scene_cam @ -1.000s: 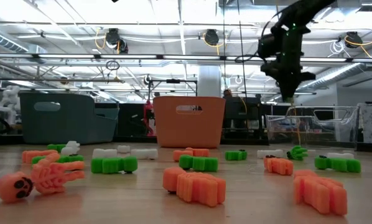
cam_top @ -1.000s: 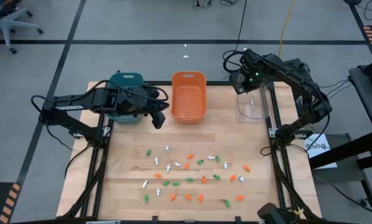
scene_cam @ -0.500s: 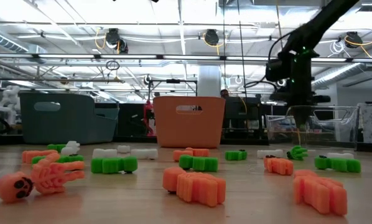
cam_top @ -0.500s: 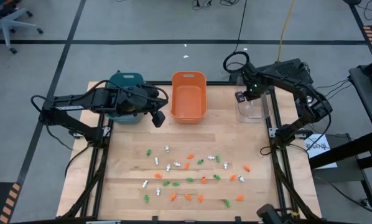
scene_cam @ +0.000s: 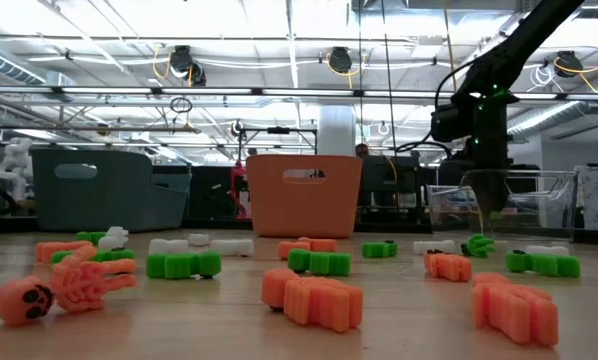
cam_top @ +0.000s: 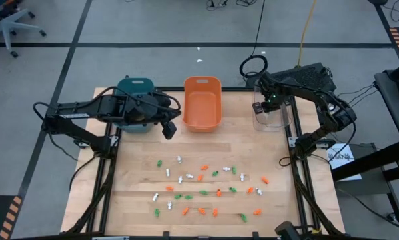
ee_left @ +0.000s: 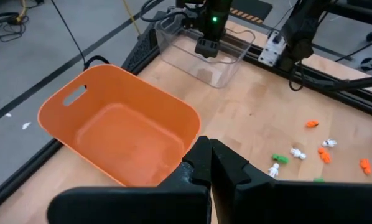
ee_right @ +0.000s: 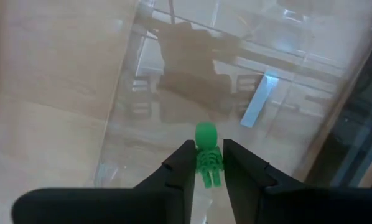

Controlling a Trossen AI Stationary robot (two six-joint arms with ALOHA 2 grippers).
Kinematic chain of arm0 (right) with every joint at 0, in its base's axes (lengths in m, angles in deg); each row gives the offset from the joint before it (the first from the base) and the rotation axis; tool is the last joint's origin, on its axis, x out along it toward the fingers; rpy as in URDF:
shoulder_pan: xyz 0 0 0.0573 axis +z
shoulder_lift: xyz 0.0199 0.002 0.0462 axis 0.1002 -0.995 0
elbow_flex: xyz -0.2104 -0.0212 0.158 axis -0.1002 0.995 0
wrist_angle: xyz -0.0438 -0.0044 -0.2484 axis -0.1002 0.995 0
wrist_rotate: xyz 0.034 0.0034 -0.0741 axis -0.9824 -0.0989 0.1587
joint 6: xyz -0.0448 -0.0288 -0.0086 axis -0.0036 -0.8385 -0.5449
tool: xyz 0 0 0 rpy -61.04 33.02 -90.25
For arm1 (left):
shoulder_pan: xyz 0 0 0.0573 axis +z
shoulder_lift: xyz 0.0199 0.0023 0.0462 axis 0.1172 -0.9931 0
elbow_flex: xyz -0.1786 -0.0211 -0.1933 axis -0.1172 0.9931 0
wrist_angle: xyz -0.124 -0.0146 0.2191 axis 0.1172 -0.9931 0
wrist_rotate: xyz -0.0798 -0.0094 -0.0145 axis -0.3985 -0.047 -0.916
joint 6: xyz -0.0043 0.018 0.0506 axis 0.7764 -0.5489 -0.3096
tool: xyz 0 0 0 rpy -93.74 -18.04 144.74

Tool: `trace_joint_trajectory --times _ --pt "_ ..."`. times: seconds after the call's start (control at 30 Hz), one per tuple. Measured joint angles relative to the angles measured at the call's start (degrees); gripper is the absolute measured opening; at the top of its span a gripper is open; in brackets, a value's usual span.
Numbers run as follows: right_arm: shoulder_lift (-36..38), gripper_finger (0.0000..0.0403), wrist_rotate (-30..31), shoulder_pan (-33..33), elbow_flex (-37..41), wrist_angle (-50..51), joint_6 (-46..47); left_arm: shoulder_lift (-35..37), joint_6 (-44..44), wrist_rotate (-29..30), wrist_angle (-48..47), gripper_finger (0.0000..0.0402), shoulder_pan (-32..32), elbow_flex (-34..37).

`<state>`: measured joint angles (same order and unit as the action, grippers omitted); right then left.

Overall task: Sort Halloween decoration
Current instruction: Put the green skeleton toy into the transparent bin

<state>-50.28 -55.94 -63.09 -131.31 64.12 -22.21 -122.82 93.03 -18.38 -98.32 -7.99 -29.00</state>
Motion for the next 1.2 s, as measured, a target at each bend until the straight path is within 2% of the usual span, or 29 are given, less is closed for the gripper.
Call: trace_joint_trajectory --times 0.33,0.6,0.8,0.9,1.2 --pt "2.2 0.0113 -1.1 0.0 -0.5 1.3 2.2 0.0 4.4 -0.1 -0.1 0.0000 0.0 0.0" --pt "16.5 0.0132 -3.7 3.2 -4.8 3.5 2.5 0.0 4.4 -2.7 -0.2 0.0000 0.0 0.0" --pt "27.4 0.0132 -3.9 10.2 -5.9 3.6 8.0 0.0 4.6 -2.6 -0.2 0.0000 0.0 0.0" --pt "31.0 0.0132 -3.8 14.6 -5.9 3.6 10.2 0.0 8.1 -2.6 -1.7 0.0000 0.0 0.0" --pt "34.4 0.0132 -3.7 25.7 -5.9 3.6 9.0 0.0 21.6 -2.9 -11.6 0.0000 -2.0 0.2"
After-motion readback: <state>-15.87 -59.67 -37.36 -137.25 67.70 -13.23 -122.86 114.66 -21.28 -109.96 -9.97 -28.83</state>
